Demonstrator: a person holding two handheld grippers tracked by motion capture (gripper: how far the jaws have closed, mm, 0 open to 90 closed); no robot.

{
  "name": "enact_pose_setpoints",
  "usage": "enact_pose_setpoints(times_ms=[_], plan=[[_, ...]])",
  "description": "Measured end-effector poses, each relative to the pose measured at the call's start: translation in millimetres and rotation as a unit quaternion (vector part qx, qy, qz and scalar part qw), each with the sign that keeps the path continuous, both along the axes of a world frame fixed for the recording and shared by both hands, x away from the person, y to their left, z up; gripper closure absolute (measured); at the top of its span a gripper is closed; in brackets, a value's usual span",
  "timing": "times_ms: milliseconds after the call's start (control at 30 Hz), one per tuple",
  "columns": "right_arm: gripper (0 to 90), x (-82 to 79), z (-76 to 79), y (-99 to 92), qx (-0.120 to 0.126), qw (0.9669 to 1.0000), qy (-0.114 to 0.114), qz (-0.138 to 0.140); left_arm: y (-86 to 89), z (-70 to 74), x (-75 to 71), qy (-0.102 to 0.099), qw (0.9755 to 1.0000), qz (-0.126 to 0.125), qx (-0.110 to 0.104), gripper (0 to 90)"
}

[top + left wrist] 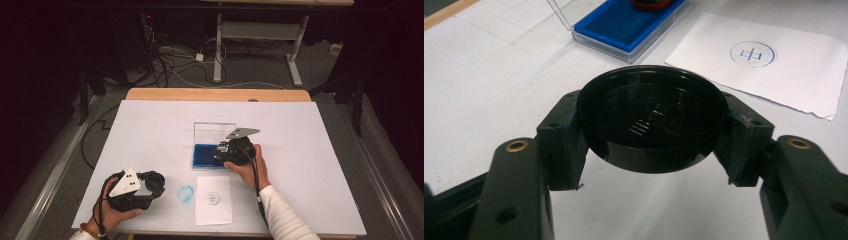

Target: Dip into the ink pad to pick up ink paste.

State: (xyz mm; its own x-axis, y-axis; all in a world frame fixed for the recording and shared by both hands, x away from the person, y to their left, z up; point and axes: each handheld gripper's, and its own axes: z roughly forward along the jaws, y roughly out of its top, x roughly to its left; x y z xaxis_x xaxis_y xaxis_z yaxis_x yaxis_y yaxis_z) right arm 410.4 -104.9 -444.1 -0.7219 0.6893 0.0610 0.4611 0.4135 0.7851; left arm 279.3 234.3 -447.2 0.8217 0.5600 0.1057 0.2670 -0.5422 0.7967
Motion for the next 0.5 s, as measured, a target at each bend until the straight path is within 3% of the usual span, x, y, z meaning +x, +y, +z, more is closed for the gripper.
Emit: enact_pose_setpoints(times_ms=[300, 500], plan=[[57.0, 3.0, 1.2, -1.8, 0.002, 0.9999, 0.01, 0.008, 0.3, -0.3, -1.0, 0.004, 1.0, -0.001, 0.0, 36.6], [56.9, 3.5, 6.8, 3.2, -0.025, 0.9995, 0.011, 0.012, 0.9, 0.3, 0.4, 0.004, 1.0, 0.0, -0.004, 36.6]])
